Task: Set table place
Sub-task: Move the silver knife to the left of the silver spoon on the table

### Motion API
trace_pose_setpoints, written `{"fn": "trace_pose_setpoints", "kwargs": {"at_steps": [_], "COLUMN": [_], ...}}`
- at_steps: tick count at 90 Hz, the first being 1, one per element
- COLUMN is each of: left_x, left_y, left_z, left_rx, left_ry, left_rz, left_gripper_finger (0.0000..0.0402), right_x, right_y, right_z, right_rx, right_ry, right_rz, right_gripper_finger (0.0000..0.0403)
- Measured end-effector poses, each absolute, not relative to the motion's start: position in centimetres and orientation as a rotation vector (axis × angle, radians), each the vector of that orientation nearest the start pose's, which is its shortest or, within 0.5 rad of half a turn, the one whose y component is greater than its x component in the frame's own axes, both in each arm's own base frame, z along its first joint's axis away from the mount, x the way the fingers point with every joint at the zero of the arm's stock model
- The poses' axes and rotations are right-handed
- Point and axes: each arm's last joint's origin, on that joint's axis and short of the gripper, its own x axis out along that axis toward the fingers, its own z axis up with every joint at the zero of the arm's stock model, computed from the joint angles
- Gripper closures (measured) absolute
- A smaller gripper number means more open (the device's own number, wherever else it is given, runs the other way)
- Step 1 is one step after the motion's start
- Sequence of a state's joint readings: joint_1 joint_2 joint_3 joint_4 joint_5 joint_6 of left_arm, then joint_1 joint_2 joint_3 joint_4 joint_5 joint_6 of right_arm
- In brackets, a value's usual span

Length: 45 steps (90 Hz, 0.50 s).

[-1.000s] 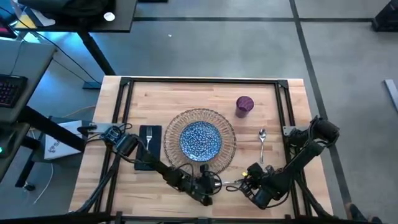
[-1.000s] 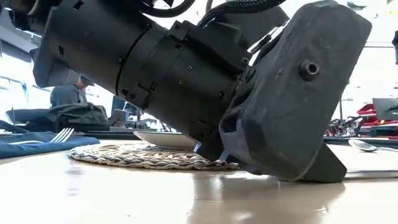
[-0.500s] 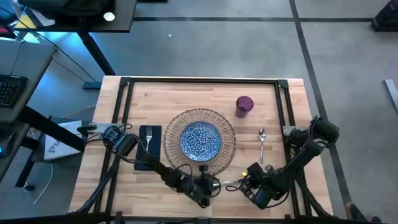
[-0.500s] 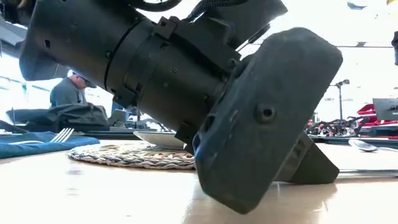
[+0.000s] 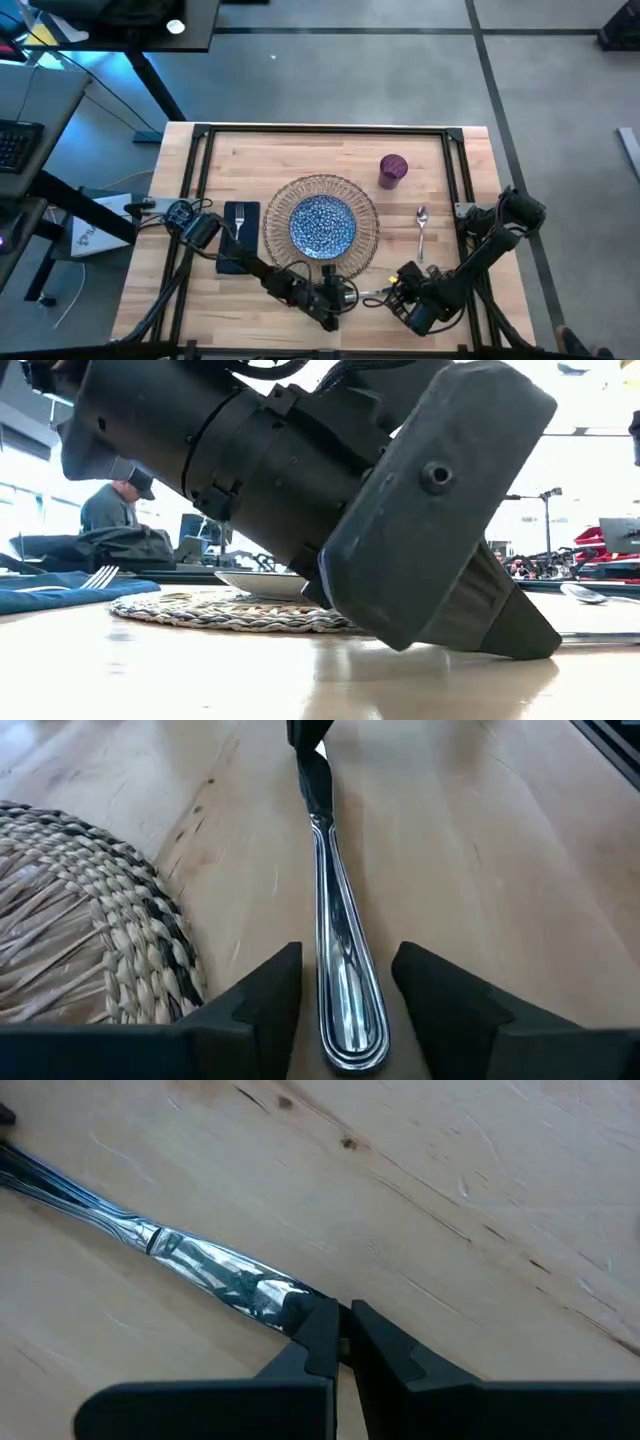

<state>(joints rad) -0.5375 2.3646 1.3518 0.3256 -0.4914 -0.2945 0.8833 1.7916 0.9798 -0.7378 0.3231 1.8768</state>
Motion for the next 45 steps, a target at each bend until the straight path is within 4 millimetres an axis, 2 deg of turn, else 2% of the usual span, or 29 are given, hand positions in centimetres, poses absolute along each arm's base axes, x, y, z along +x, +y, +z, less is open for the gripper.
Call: {"fn": "trace_pose_setpoints", "kwargs": {"at_steps": [14,31,45], "left_x": [40.3,40.4,40.5], "left_y": [-22.5,-22.4,-22.2], "left_z": [4.4,4.0,4.0], "left_rx": [0.066,0.003,-0.025], "left_ry": [0.596,0.605,0.612], "left_rz": [0.045,0.053,0.064], "left_gripper_finger": [0.0267,0.0347,0.0347], "right_x": [19.2,19.3,19.3], "right_y": [22.0,22.1,22.1], "right_z": [12.9,12.9,12.9], "right_rx": [0.705,0.716,0.720], "right_ry": [1.102,1.112,1.115], "right_rz": [-0.767,-0.760,-0.758], "right_gripper_finger": [0.0403,0.0403,0.0403]}}
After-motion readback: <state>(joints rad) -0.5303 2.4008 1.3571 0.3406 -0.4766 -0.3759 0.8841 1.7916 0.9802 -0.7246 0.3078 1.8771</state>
